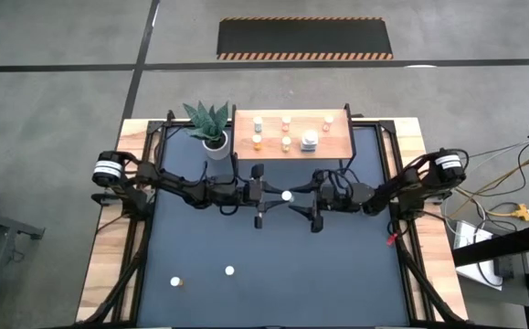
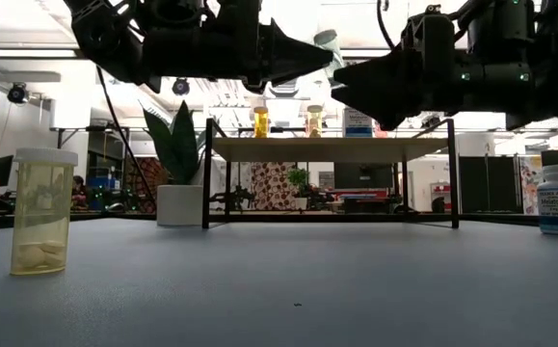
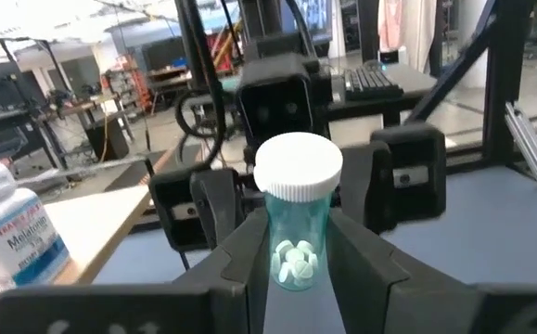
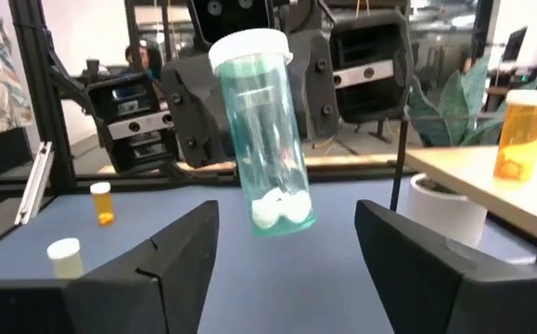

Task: Pick and place medicine bottles onto shelf by color
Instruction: Put the blue medicine bottle on the shelf

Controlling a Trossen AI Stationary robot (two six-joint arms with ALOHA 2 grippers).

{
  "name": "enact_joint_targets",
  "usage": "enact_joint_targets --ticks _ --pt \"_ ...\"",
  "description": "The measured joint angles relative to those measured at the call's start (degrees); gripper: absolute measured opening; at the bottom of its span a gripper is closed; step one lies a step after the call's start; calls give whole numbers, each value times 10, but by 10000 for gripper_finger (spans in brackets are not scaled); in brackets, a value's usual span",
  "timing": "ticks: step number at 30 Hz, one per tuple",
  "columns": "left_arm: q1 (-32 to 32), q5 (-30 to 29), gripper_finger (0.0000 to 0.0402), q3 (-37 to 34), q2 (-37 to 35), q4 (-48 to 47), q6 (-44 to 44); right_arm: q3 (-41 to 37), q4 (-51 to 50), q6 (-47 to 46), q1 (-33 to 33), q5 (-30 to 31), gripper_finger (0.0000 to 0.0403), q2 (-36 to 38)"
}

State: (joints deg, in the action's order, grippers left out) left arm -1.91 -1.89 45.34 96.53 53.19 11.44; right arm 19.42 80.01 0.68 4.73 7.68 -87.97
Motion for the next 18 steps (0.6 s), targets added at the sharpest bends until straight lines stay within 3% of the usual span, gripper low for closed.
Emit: enact_joint_targets --ticks 10,14,18 --pt "0 -70 77 0 -20 -169 -5 17 -327 -52 0 13 247 165" --pt "0 -76 77 0 -21 -169 -6 55 -457 -42 0 30 247 215" --pt "0 -76 77 0 -19 -160 -6 88 -485 -17 0 31 247 220"
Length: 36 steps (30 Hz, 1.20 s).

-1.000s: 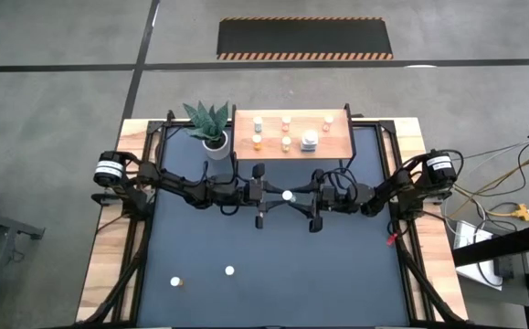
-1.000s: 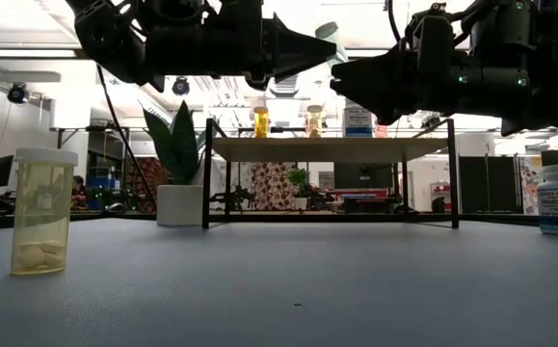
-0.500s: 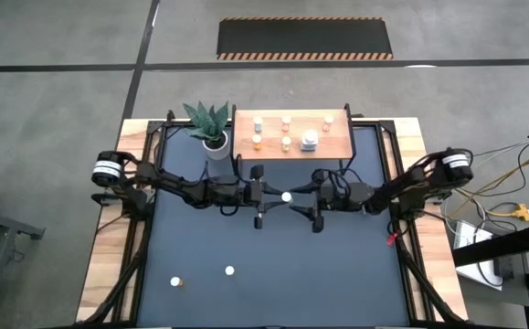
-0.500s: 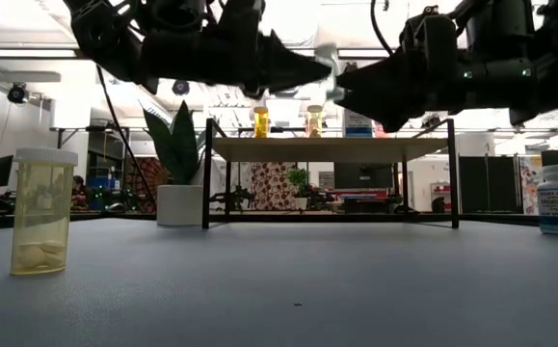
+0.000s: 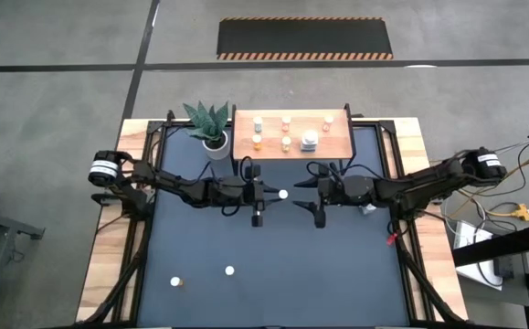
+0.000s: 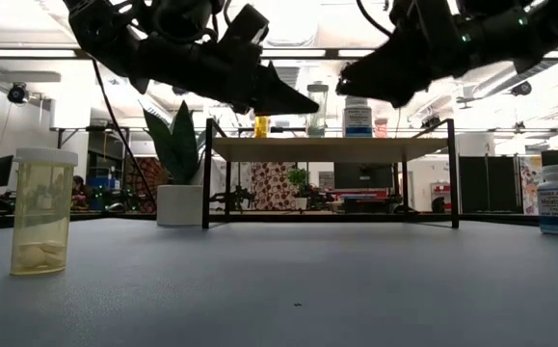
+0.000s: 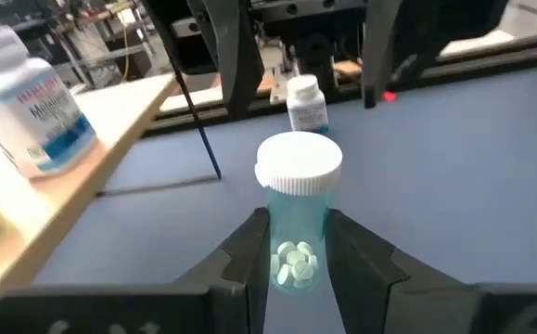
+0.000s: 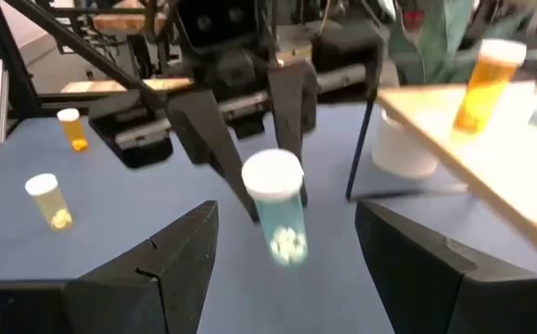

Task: Pick and place medicine bottles onto shelf by color
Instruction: Put the blue medicine bottle on the shelf

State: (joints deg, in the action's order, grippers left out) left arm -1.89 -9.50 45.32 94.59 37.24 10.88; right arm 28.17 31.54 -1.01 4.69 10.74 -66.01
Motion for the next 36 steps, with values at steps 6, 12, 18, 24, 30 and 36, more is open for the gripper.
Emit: enact_joint_targets --ticks 6,12,18,24,30,36 --pt "0 0 77 1 0 5 0 46 -22 25 -1 0 247 -35" --pt "0 0 77 1 0 13 0 70 -36 36 -2 28 242 -69" --pt "0 0 77 1 1 13 0 72 -30 40 -2 29 217 -72" --pt "0 0 77 1 1 13 1 72 -27 40 -2 29 172 -72" --pt "0 -2 77 1 1 13 1 72 -28 42 -2 25 118 -72" --pt "0 -2 77 1 1 14 1 72 -28 47 -2 23 100 -72"
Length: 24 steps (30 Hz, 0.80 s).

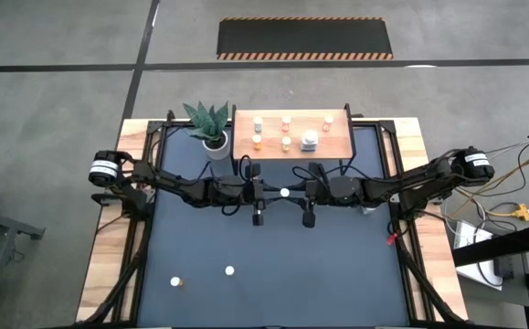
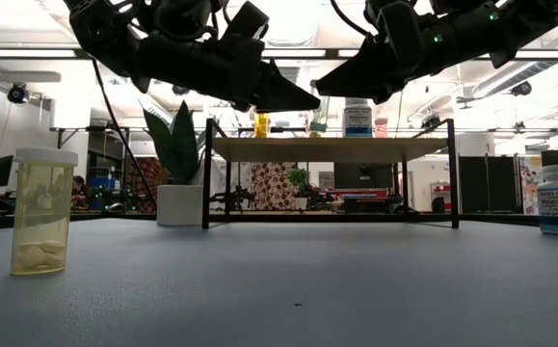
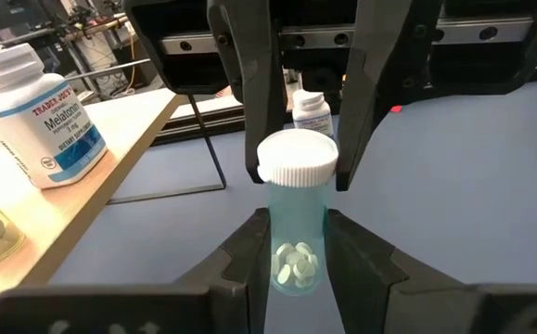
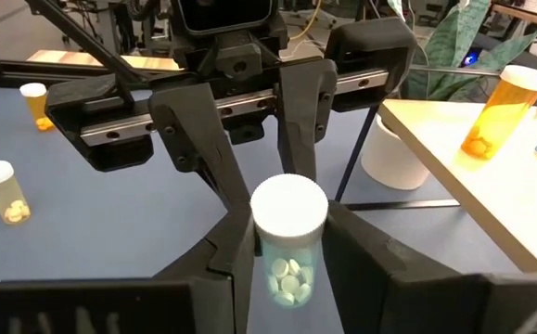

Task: Pick and place medicine bottles onto shelf by color
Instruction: Put the blue medicine bottle on the shelf

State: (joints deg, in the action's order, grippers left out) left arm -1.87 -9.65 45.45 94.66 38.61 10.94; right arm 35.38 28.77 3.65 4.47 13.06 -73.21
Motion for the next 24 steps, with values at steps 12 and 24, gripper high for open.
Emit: enact_joint_targets --ticks 12,24 --pt "-1 1 116 -7 -18 -40 18 0 -59 -28 0 1 106 32" --pt "-1 -5 128 -8 -133 -157 59 0 -343 -252 -3 42 107 267"
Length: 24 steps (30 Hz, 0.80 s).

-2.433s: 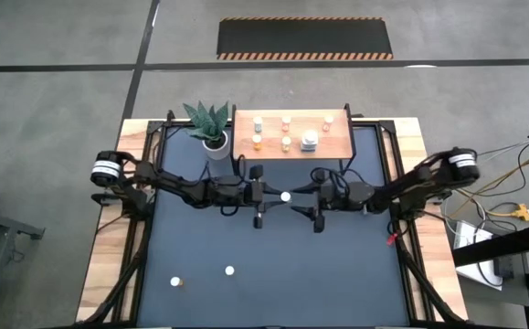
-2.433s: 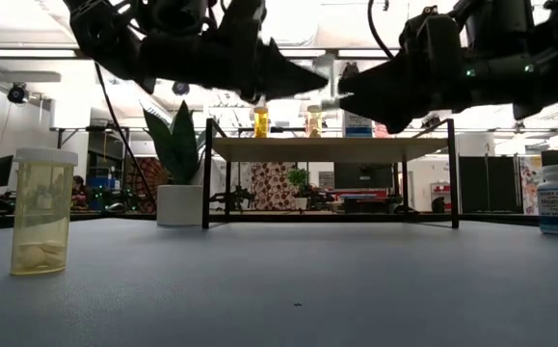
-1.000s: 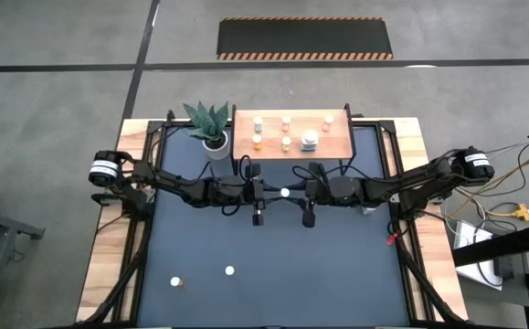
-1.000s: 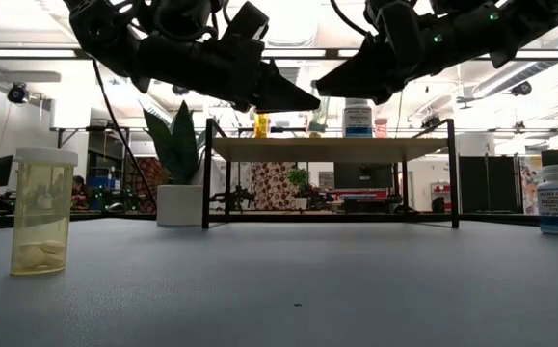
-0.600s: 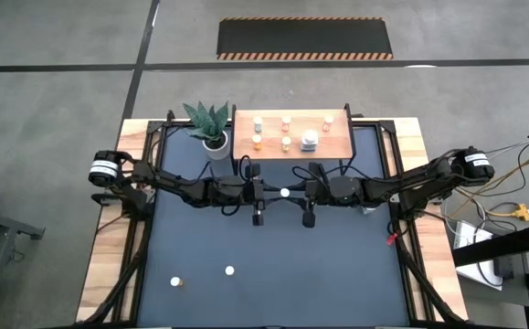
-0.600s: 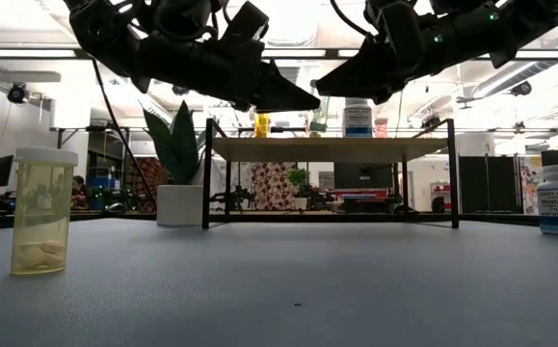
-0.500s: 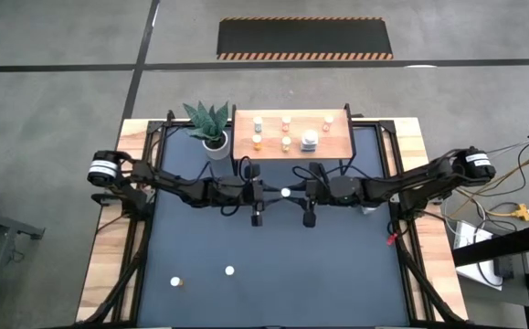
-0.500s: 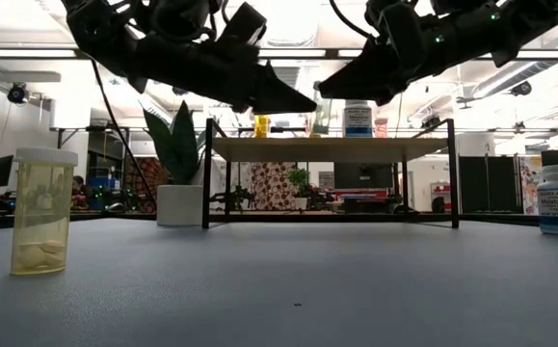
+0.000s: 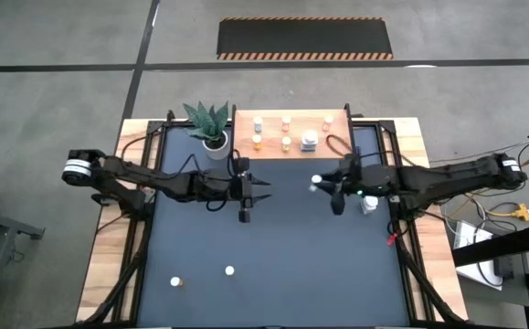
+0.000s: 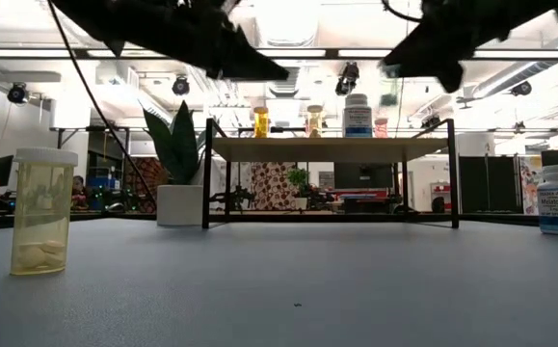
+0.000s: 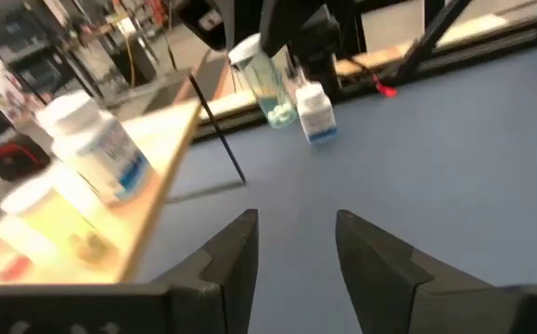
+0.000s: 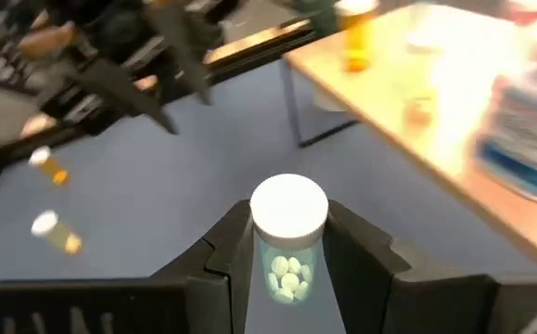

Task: Pick and place medicine bottles onto shelf by color
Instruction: Put the blue medicine bottle on the shelf

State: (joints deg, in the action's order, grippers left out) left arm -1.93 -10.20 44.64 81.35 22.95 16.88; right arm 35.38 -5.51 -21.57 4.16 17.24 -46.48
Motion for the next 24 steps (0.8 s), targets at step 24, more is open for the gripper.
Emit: enact_joint_targets --ticks 24 --pt "0 -11 128 -42 -119 3 46 0 -41 31 -211 117 107 -7"
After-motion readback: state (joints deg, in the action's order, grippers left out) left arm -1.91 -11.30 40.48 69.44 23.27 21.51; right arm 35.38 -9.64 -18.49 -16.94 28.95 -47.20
